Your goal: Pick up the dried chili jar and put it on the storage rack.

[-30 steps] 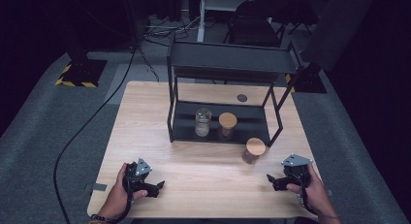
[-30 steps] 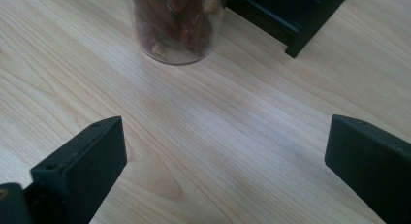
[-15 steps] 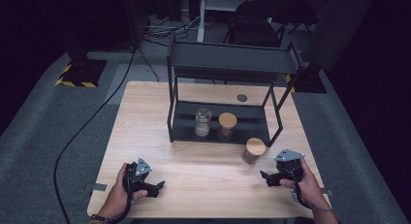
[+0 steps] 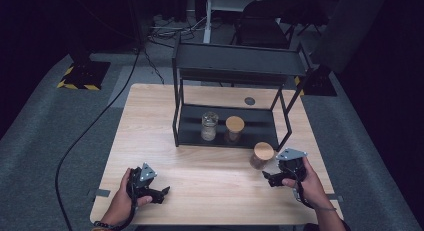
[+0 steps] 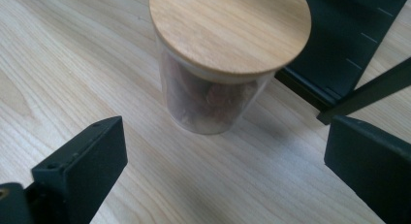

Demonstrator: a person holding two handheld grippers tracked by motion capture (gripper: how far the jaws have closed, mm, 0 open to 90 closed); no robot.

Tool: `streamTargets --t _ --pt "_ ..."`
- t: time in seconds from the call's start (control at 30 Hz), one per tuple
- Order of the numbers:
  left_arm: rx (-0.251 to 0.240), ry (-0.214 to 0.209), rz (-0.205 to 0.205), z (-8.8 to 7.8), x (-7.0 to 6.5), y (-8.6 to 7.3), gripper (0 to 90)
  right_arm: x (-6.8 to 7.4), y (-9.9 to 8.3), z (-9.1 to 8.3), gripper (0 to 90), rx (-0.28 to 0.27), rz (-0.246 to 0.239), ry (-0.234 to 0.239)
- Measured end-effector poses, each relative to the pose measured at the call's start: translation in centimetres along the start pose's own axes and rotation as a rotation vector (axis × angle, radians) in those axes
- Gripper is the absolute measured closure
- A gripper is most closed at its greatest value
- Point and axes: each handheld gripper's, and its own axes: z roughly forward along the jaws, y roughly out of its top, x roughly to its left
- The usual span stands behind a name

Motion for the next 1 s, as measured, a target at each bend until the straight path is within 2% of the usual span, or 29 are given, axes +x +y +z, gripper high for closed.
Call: streamTargets --t 0.67,1.0 --pt "0.0 0.0 0.0 0.0 0.0 0.0 0.0 -0.2 1.4 1.4 1.6 0.02 0.009 0.011" --pt "0.0 0.0 -0.001 0.0 0.0 0.0 0.0 -0.4 2.1 2.0 1.8 0.023 0.022 0.033"
